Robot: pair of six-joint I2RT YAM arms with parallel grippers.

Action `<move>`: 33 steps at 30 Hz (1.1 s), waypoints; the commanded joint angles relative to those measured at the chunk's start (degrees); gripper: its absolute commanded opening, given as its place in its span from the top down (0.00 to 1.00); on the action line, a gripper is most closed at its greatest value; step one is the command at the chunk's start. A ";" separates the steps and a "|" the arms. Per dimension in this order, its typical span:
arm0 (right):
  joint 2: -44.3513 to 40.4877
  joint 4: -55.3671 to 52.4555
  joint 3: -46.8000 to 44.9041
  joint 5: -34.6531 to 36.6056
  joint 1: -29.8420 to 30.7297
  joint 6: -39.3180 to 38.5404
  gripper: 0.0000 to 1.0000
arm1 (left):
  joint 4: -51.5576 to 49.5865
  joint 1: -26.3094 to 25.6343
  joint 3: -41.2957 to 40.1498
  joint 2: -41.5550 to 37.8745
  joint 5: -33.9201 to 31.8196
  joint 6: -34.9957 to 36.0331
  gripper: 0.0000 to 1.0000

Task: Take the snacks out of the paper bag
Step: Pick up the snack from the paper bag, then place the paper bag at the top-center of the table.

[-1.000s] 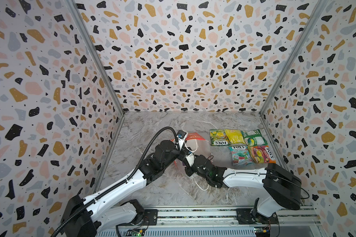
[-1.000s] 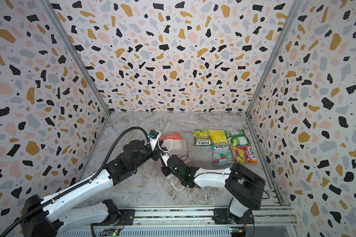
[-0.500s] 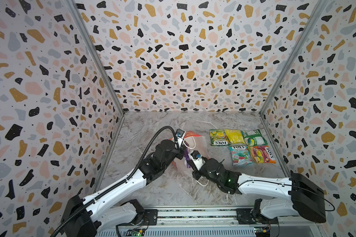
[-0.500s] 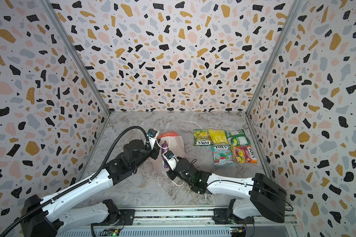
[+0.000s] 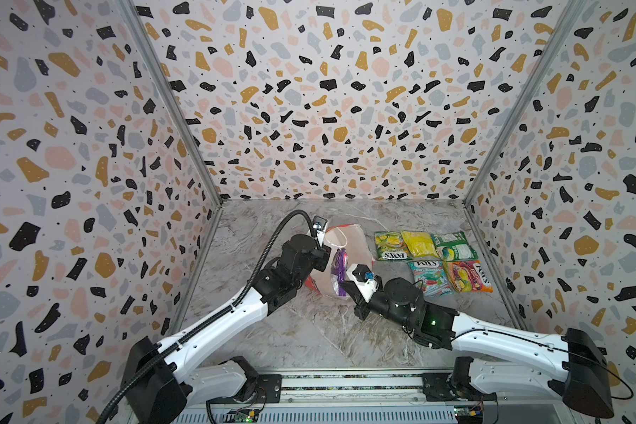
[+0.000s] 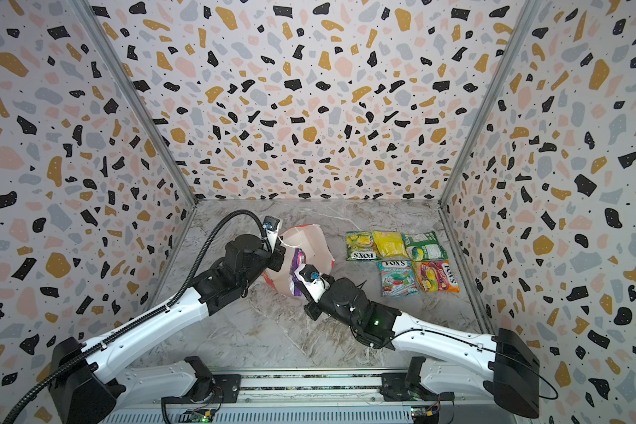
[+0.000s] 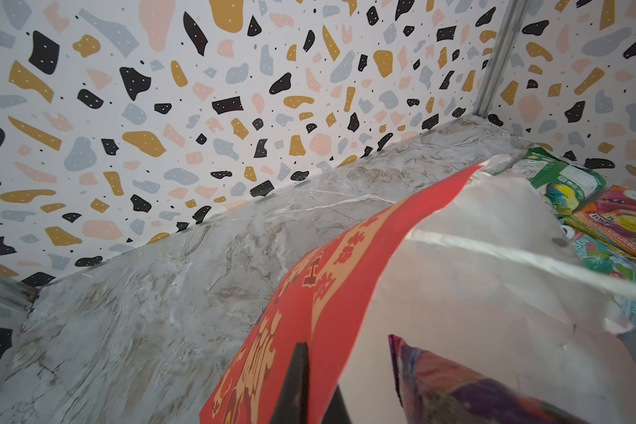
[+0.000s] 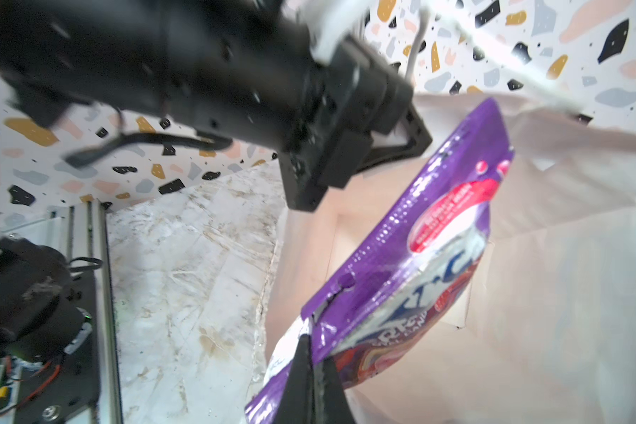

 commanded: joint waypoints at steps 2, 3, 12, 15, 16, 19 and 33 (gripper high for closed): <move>-5.85 -3.32 6.09 -4.61 -1.20 -1.49 1.00 | -1.40 2.26 3.46 1.43 0.03 -1.82 1.00; -6.62 -4.09 6.63 -4.69 -1.47 -1.49 1.00 | -1.79 2.79 3.97 1.87 0.36 -2.14 1.00; -11.58 -10.66 14.43 -4.09 -7.78 3.05 1.00 | -8.07 6.42 12.69 7.53 1.48 -7.85 1.00; -11.57 -12.61 17.94 -4.36 -10.71 4.55 1.00 | -11.46 6.59 16.74 9.69 1.44 -11.47 1.00; -11.74 -12.34 18.55 -4.98 -11.88 5.06 1.00 | -12.61 6.59 17.87 10.34 1.87 -12.23 1.00; -11.13 -13.39 21.07 -4.10 -15.21 8.26 1.00 | -15.06 6.76 19.92 12.10 1.91 -15.37 1.00; -7.06 -33.06 27.54 -0.27 -32.53 14.16 1.00 | -18.21 9.99 19.70 15.52 12.46 -32.66 1.00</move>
